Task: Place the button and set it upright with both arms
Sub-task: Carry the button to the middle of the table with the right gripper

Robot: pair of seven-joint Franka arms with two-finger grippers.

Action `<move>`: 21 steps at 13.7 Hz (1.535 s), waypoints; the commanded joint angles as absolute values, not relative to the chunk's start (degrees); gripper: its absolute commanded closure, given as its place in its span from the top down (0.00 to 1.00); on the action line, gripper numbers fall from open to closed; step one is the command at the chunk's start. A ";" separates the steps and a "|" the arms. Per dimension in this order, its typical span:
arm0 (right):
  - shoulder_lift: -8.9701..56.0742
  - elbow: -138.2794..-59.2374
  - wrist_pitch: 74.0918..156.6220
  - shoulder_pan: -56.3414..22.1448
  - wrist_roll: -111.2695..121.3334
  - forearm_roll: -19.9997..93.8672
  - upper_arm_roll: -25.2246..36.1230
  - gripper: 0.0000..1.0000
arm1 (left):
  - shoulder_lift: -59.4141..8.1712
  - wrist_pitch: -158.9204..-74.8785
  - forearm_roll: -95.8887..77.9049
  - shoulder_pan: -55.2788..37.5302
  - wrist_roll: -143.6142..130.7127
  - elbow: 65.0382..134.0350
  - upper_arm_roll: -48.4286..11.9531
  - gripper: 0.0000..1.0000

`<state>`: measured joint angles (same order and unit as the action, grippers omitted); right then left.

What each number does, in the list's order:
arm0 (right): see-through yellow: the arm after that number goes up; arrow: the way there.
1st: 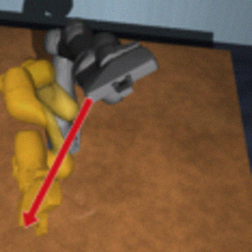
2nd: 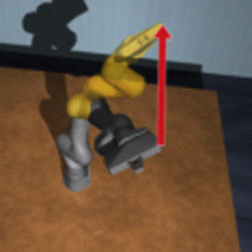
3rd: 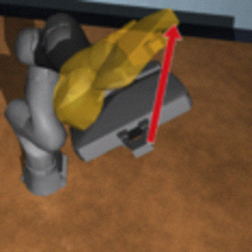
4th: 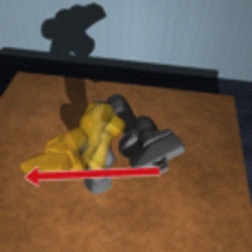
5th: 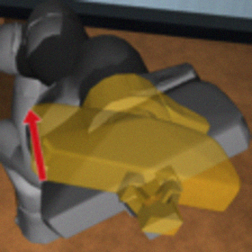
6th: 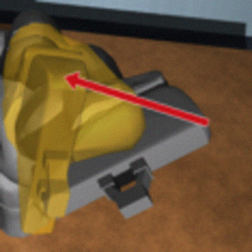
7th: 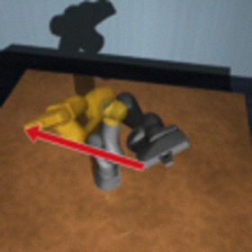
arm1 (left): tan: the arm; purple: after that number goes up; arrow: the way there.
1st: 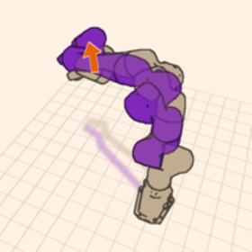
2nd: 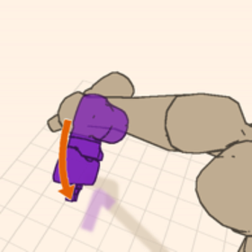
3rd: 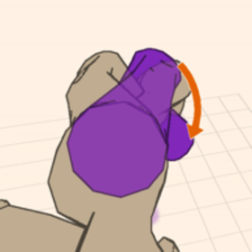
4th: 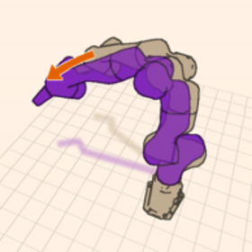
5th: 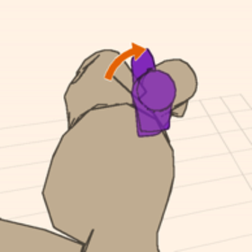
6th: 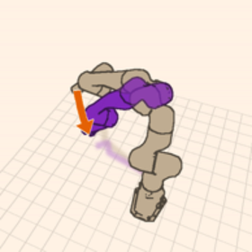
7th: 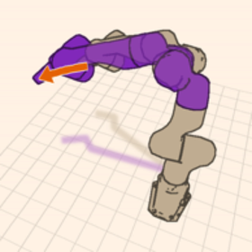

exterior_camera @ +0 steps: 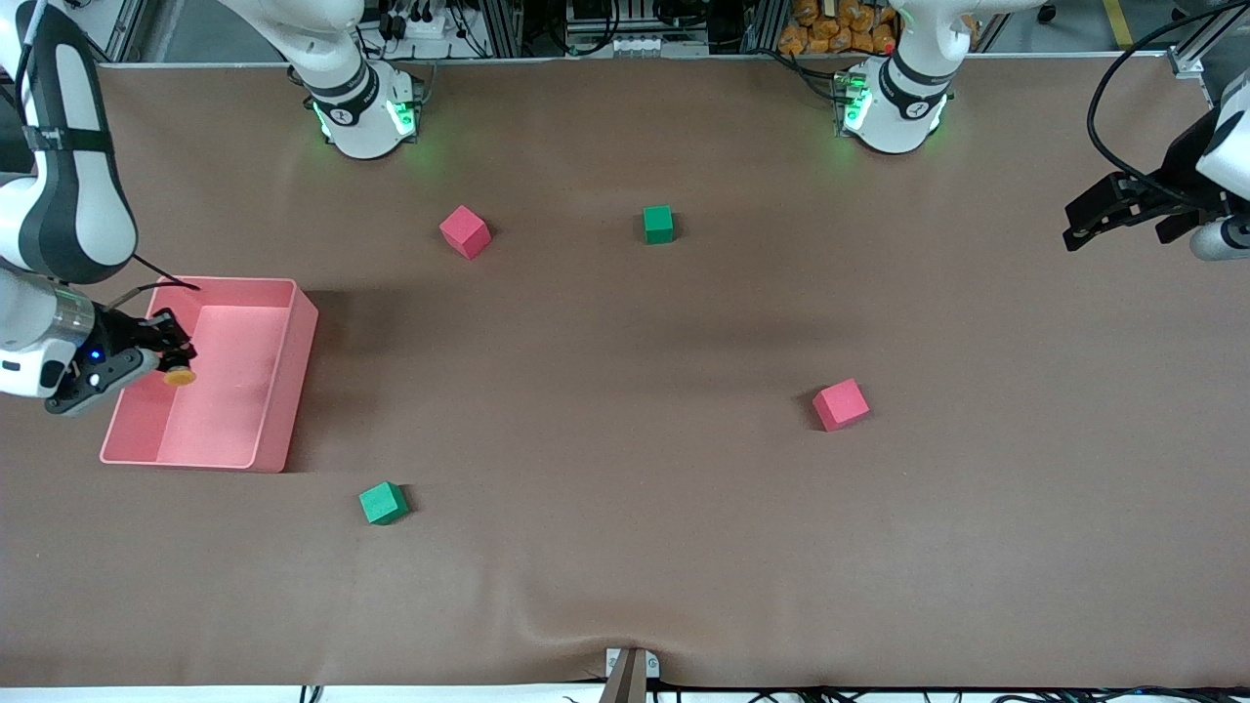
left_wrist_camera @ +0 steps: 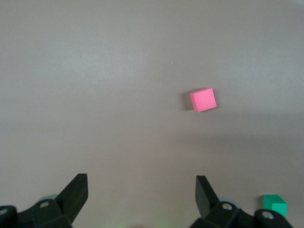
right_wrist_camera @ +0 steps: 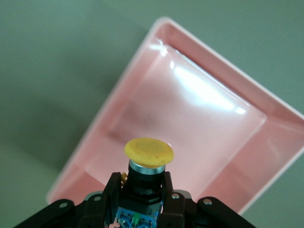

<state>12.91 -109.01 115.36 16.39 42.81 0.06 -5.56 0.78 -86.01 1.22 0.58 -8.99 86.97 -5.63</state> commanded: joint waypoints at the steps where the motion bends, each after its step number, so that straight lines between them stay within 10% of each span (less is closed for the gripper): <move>1: 13.62 -107.93 114.43 9.44 33.18 3.49 -5.45 0.00 | 0.18 -85.69 0.26 1.14 -8.70 86.13 -5.89 1.00; 13: 39.10 -77.45 116.09 -25.82 -18.77 7.73 -5.36 0.00 | -1.23 -85.78 -1.49 1.14 -8.17 86.13 -5.89 1.00; 21: 46.66 -77.08 128.40 -35.76 -26.36 13.54 -5.27 0.00 | -1.58 -85.78 -1.49 0.97 -8.96 86.13 -5.89 1.00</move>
<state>43.78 -79.55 127.05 -33.74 -24.52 12.06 -6.04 -1.17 -86.01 -0.61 0.59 -8.99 86.98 -5.66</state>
